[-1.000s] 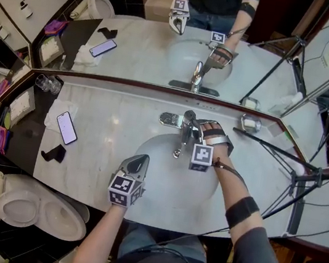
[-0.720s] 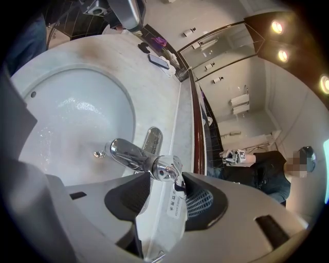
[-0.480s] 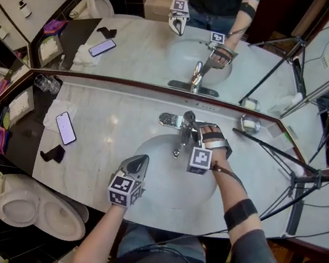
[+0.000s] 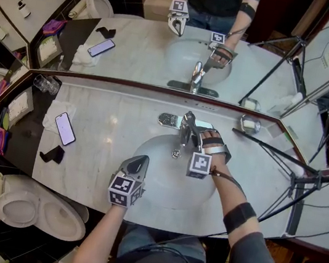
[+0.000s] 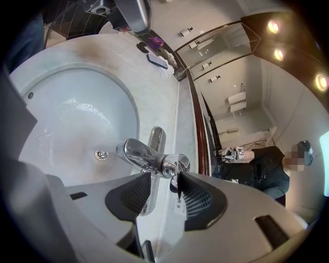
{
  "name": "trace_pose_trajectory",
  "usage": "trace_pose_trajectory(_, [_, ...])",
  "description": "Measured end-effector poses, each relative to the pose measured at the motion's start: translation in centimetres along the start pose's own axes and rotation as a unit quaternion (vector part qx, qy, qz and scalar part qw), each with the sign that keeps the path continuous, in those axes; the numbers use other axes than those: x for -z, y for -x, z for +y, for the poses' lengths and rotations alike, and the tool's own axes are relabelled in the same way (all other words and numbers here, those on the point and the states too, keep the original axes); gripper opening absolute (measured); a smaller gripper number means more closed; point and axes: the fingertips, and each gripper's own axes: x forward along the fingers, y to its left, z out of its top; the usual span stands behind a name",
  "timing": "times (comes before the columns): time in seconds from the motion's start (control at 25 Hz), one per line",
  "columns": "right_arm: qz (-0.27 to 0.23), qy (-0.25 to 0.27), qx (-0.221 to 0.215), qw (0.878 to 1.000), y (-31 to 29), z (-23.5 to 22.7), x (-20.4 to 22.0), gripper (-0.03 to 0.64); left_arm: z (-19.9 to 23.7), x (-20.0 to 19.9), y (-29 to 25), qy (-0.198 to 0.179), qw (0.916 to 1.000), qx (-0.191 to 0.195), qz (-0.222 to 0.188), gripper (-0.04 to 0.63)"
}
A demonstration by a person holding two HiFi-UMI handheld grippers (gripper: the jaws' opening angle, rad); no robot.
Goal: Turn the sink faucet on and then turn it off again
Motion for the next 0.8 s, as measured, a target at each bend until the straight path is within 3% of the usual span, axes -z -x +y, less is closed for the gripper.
trace_pose_trajectory(0.8, [0.012, -0.018, -0.005, 1.0, 0.1, 1.6, 0.3, 0.189, -0.3, 0.4, 0.9, 0.0, 1.0, -0.003, 0.001, -0.012])
